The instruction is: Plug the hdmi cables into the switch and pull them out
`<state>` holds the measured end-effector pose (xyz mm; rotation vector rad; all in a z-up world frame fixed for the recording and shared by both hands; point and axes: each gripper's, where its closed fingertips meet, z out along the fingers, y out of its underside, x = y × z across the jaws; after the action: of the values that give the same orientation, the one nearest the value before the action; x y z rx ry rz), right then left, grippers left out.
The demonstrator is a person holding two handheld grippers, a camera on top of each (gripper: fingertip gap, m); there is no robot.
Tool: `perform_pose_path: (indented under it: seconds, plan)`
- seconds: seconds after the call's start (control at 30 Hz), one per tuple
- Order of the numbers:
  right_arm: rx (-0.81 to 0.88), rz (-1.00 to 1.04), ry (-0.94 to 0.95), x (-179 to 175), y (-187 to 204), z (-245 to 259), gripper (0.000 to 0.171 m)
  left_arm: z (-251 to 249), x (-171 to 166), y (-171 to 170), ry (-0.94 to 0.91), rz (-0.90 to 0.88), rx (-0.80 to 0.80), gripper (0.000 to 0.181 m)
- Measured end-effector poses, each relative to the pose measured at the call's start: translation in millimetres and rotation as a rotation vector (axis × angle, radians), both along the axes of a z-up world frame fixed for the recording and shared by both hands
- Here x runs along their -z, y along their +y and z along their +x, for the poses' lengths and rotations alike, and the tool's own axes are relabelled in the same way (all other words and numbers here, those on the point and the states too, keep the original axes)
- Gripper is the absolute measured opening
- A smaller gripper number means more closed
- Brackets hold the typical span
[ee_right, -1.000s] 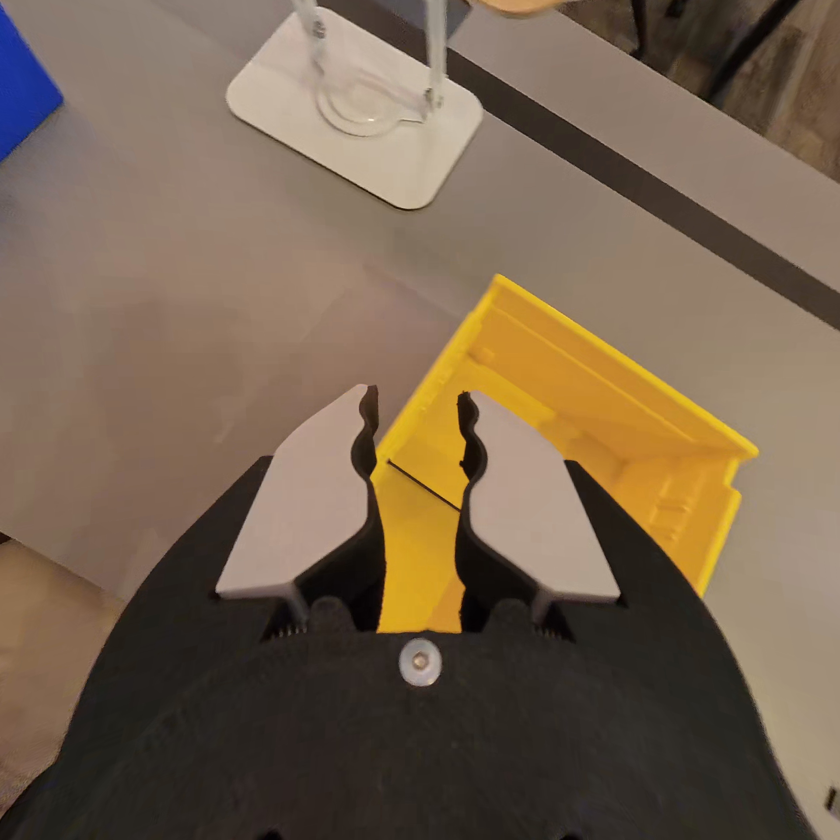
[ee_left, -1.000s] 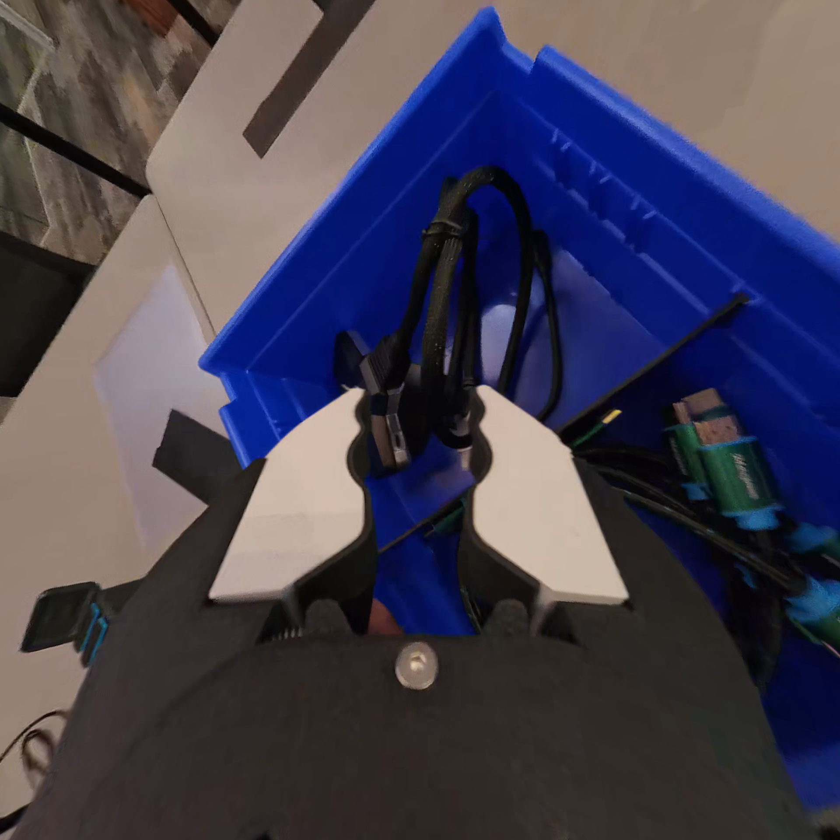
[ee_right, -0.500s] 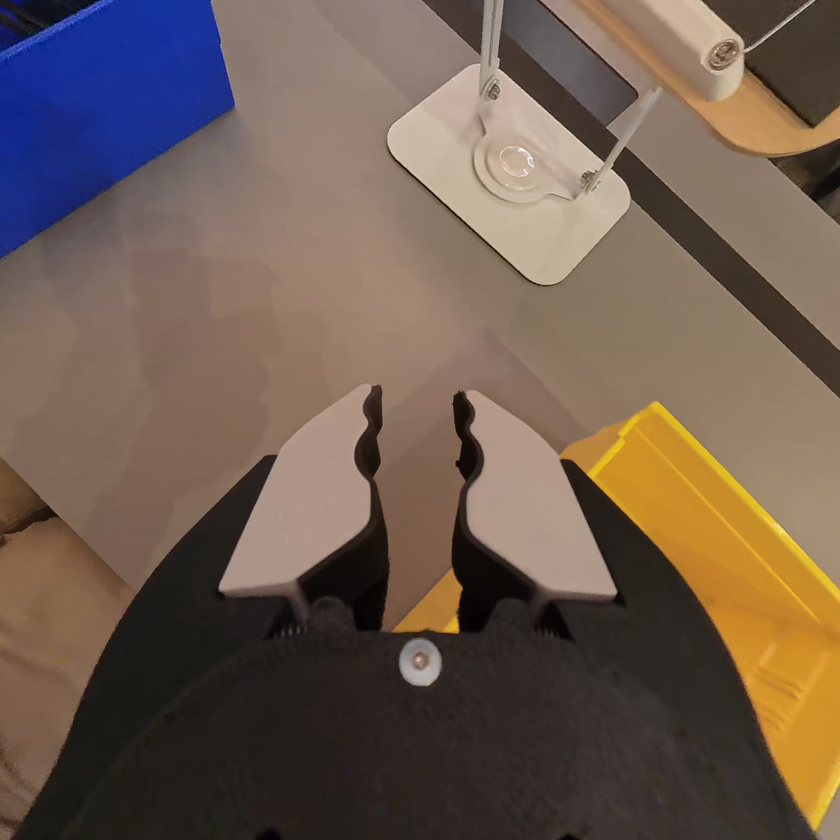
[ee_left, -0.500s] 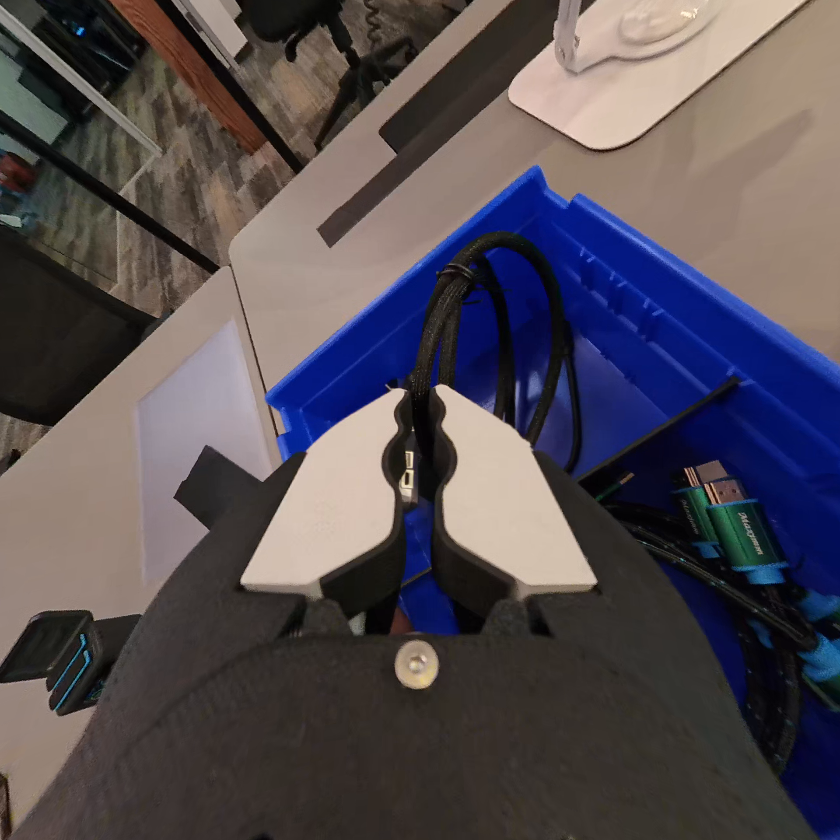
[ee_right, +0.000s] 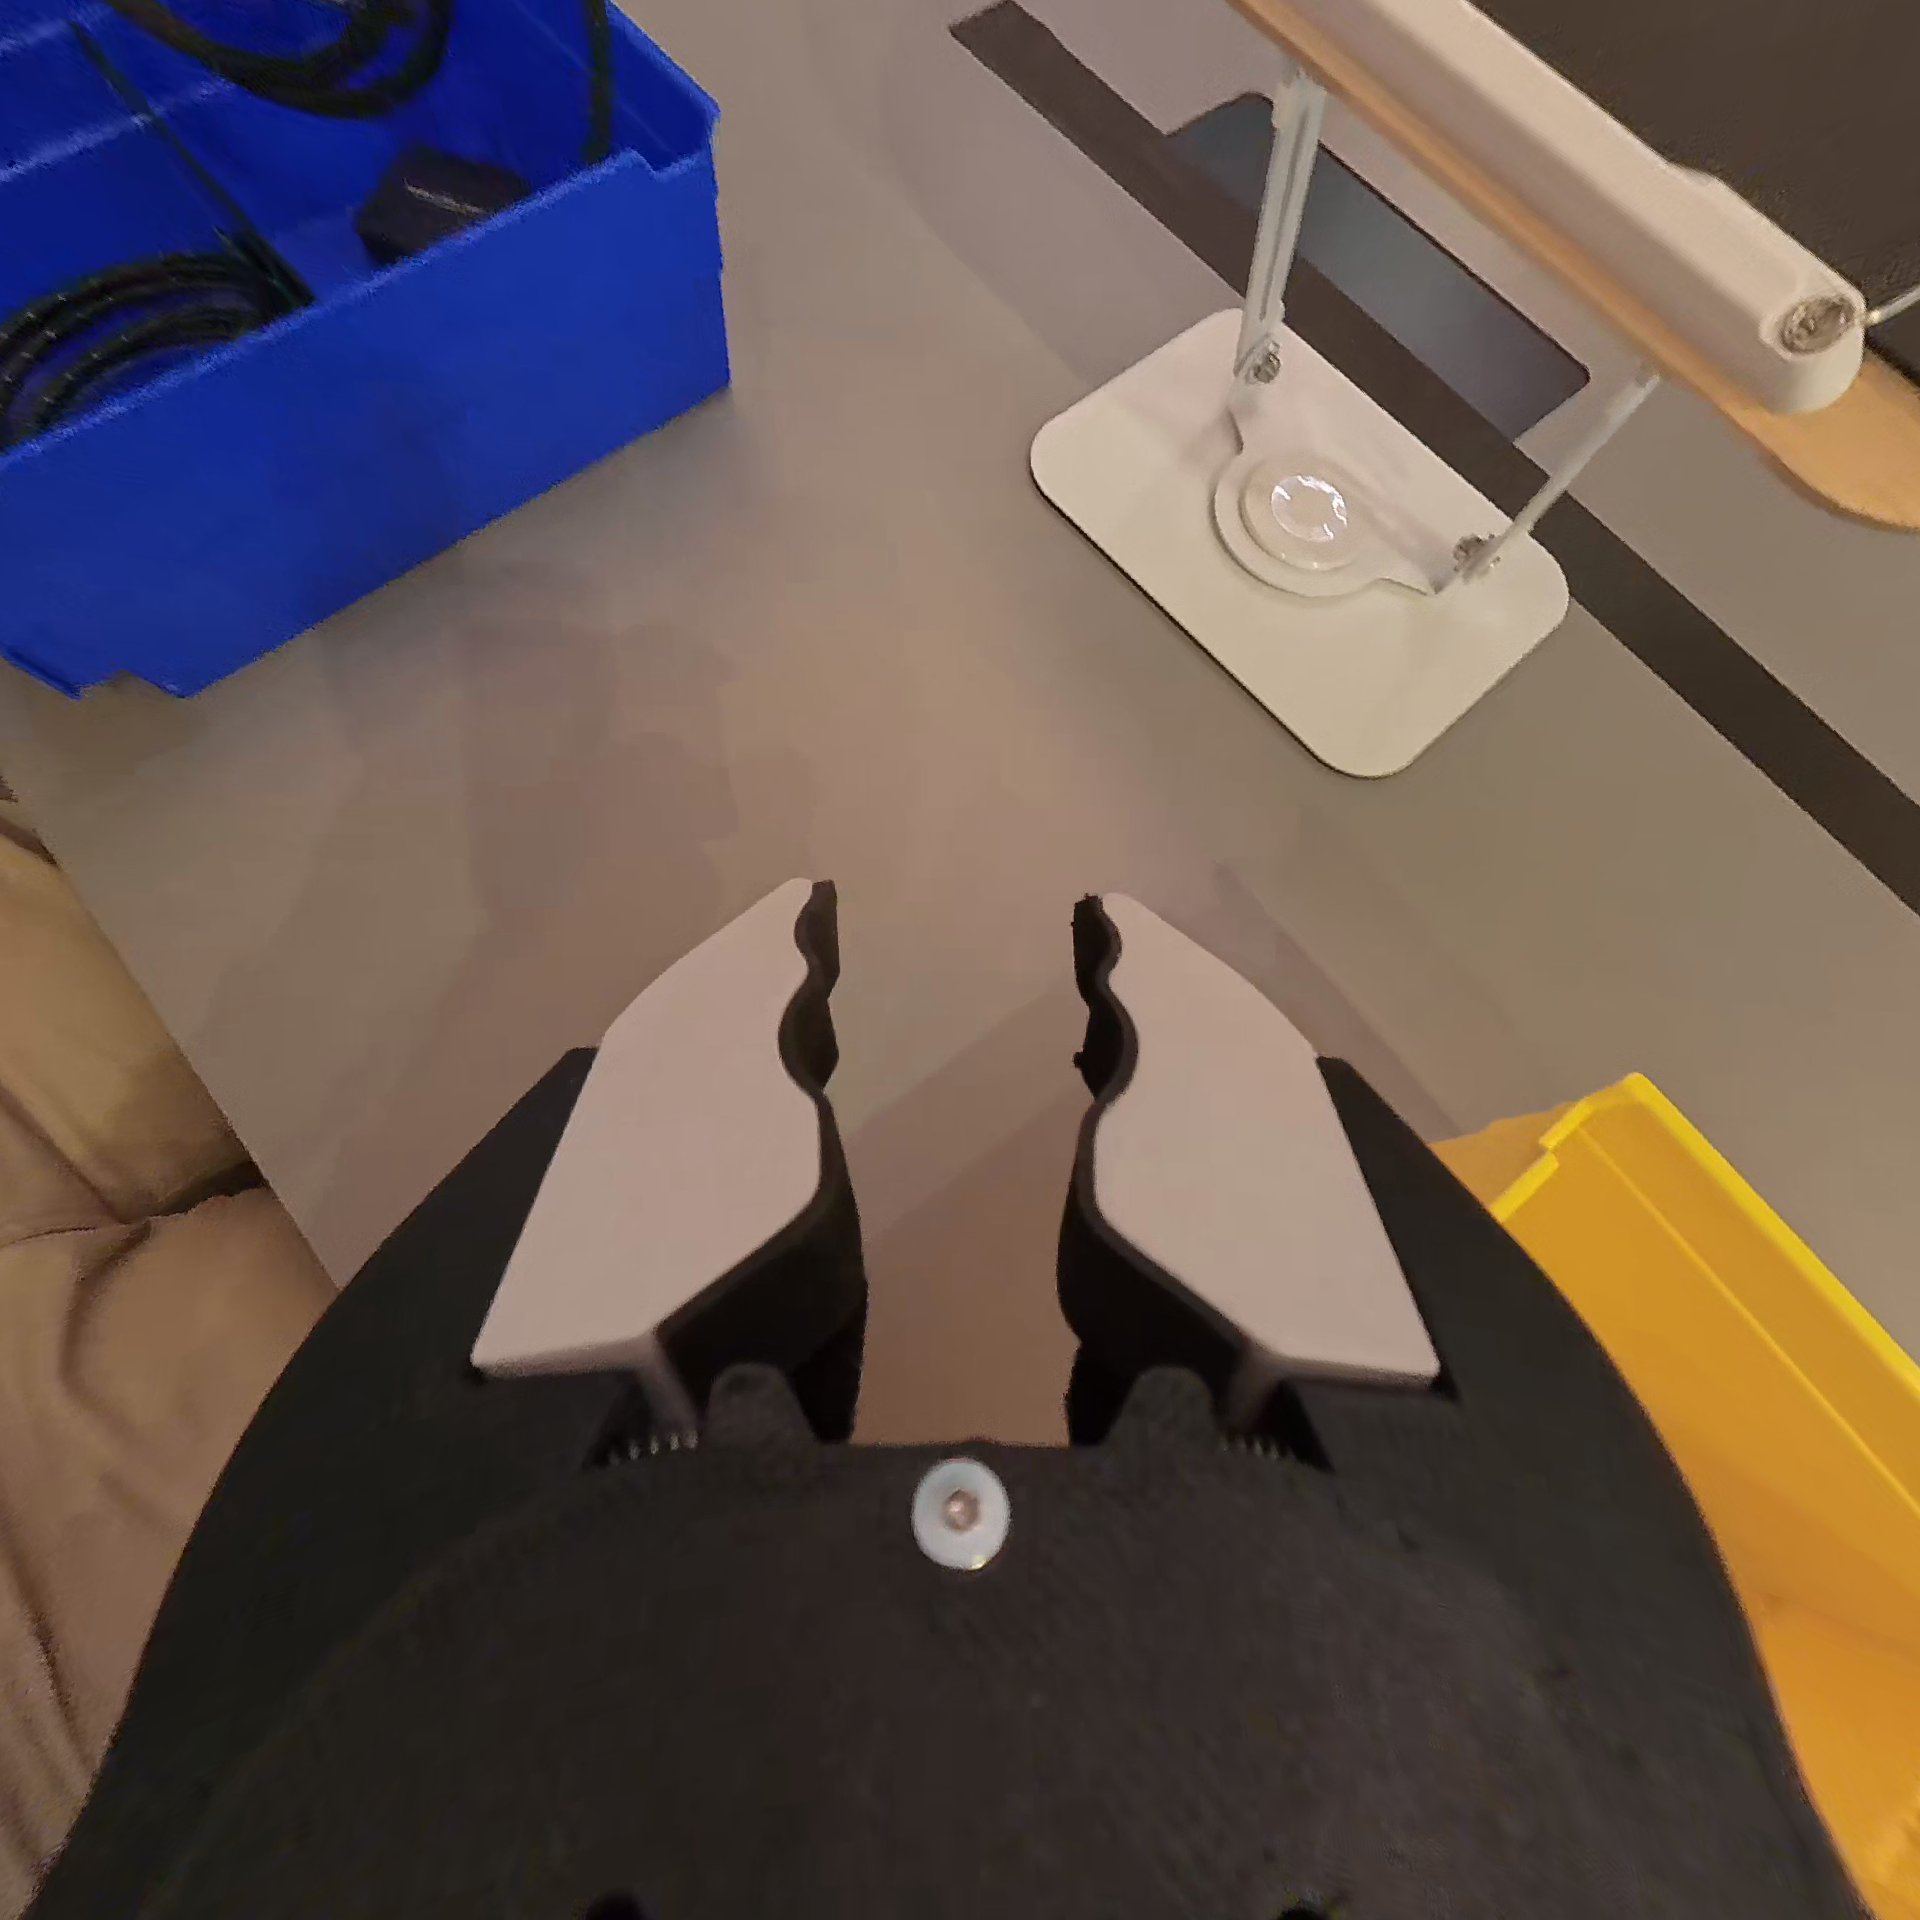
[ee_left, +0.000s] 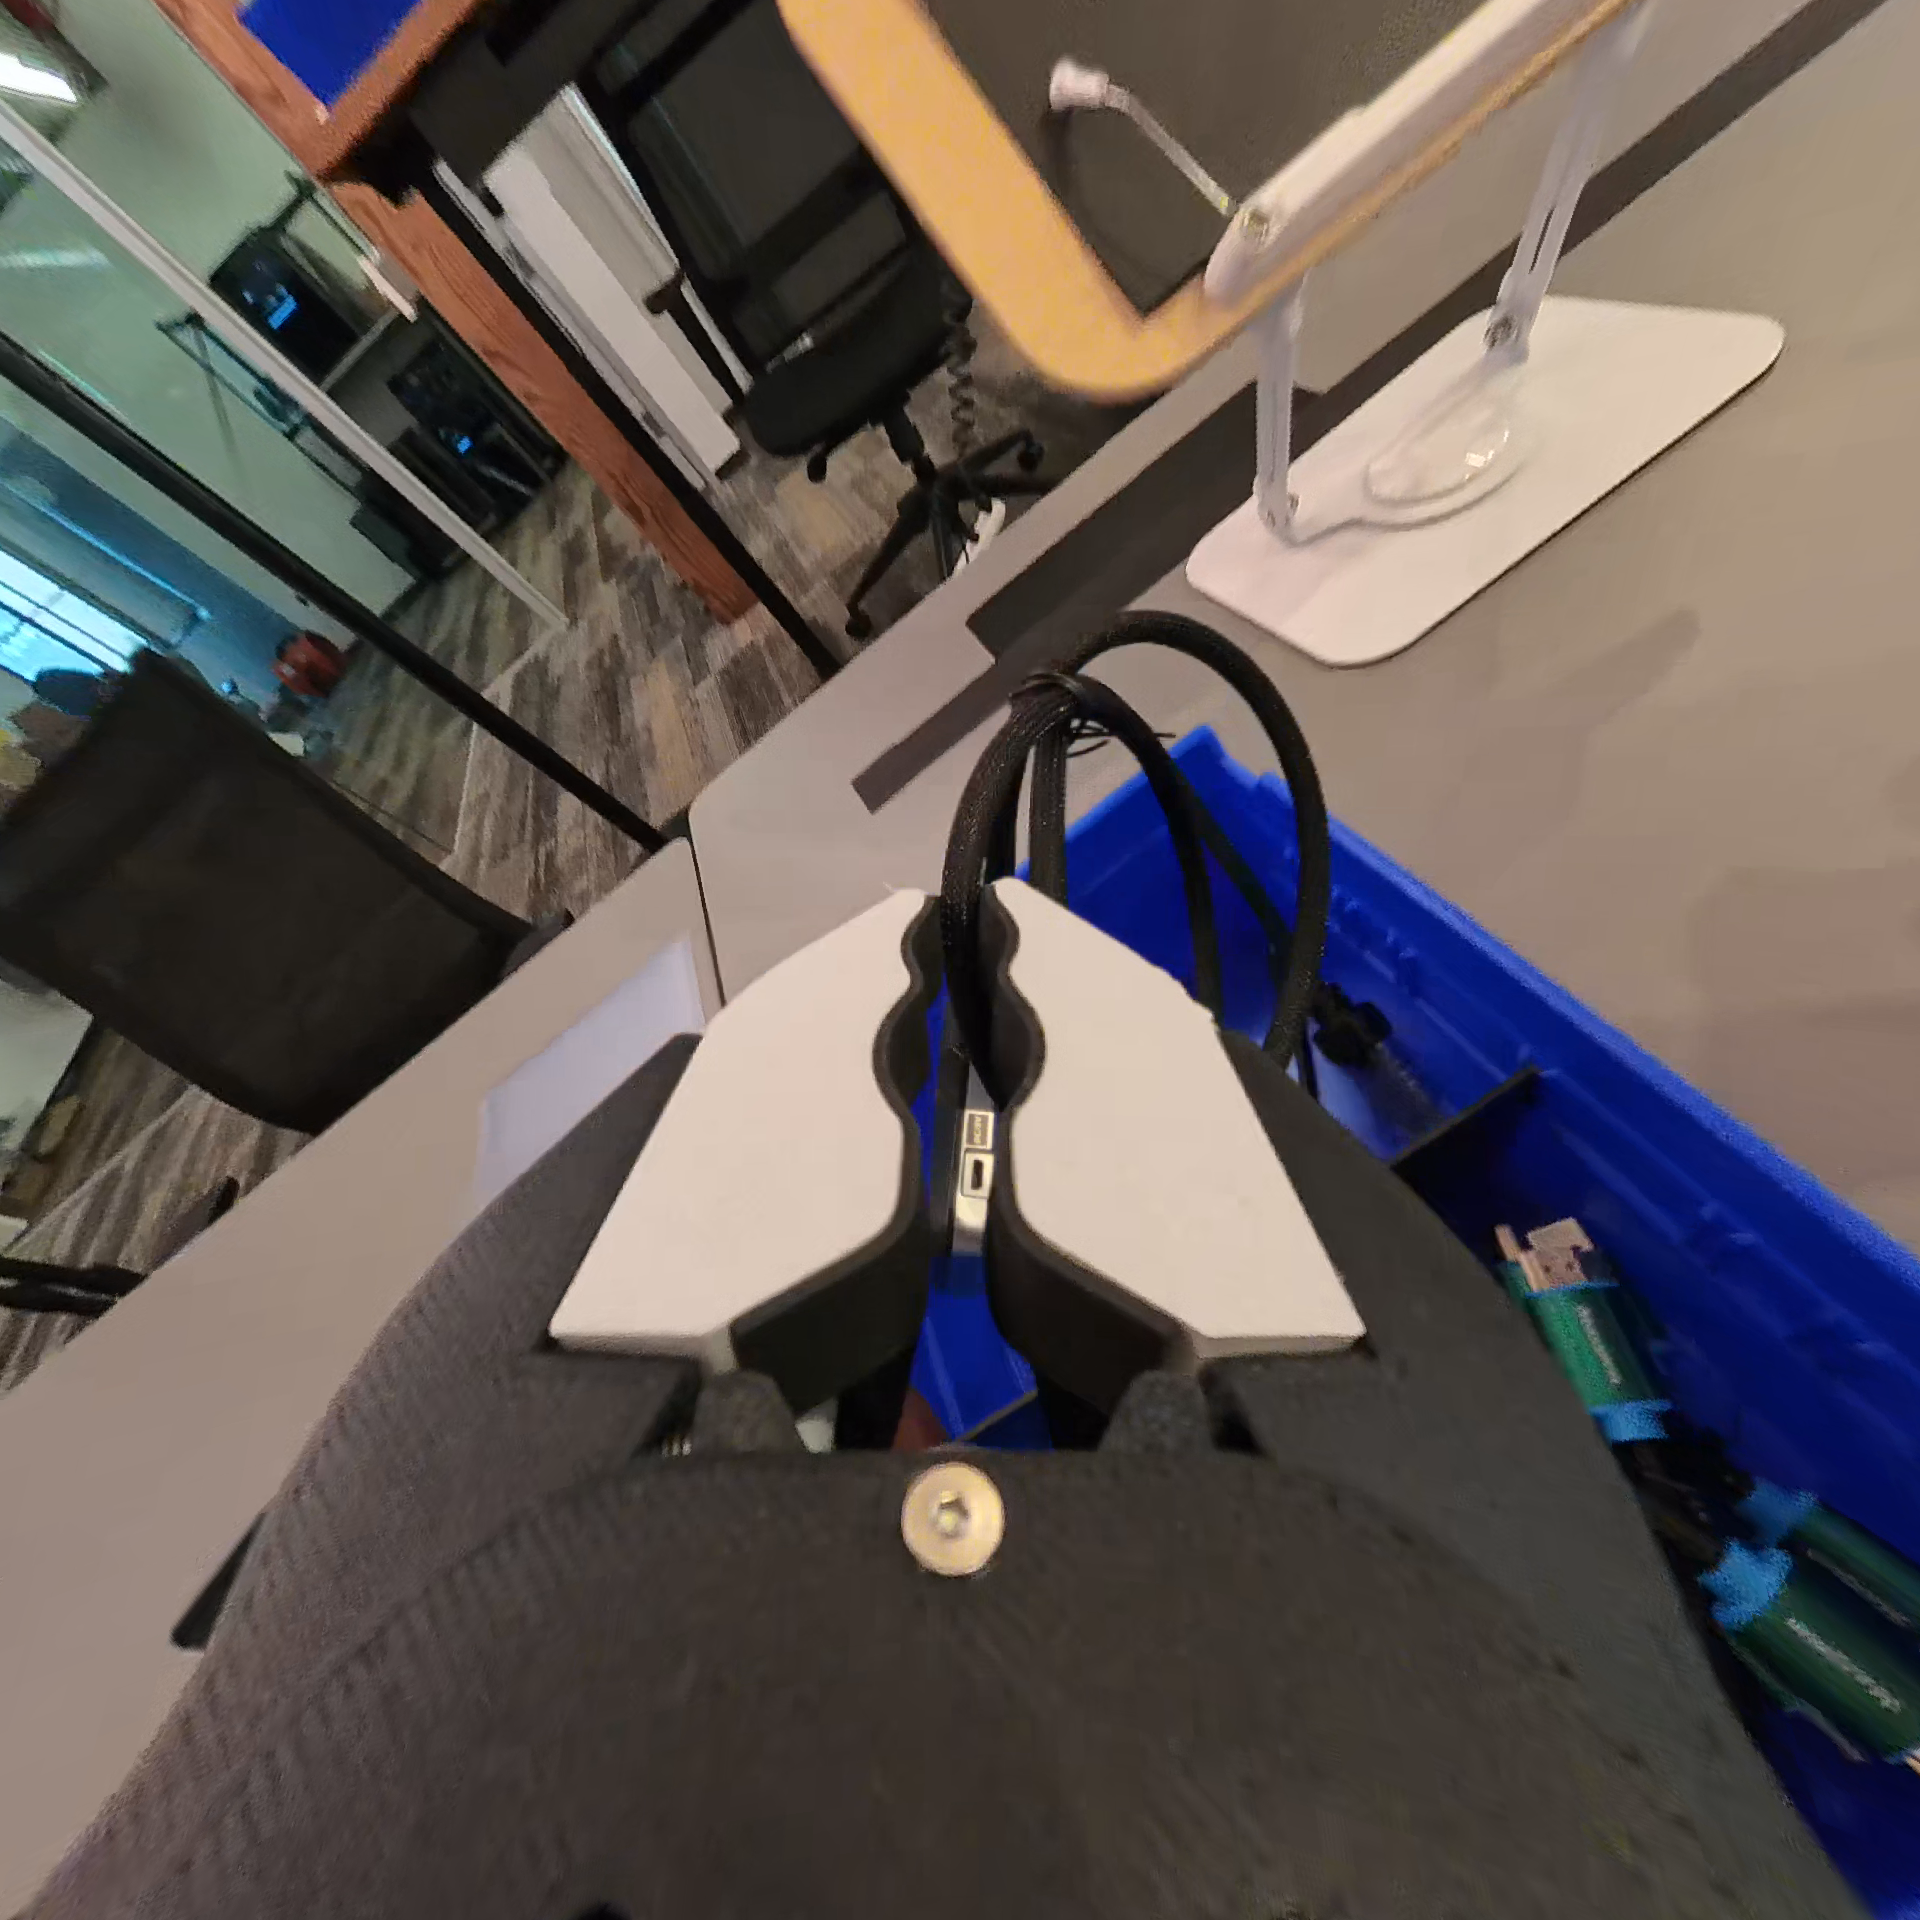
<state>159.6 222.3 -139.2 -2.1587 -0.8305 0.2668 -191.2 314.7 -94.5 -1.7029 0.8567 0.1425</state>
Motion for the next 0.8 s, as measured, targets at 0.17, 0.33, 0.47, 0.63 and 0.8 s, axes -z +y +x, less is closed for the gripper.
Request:
perform_pose_path:
  seconds: [0.17,0.33,0.47,0.63,0.8]
  plan:
    - [-0.072,0.061,0.033,-12.8,-3.6,-19.5,0.045,20.4,-36.7,-15.4,0.001,0.099,0.037,0.006]
    - [-0.162,0.137,0.068,-27.3,-10.5,-44.2,0.045,40.2,-68.1,-35.3,-0.02,0.174,0.084,0.006]
    - [-0.202,0.223,0.113,-46.9,-15.2,-61.4,0.05,60.6,-82.8,-52.7,-0.017,0.206,0.134,0.006]
    - [-0.284,0.344,0.076,-66.4,-27.1,-84.8,0.061,98.8,-88.6,-75.7,0.0,0.231,0.219,0.006]
    - [-0.33,0.439,-0.039,-73.9,-35.2,-103.5,0.066,147.4,-71.1,-100.5,0.061,0.221,0.34,0.006]
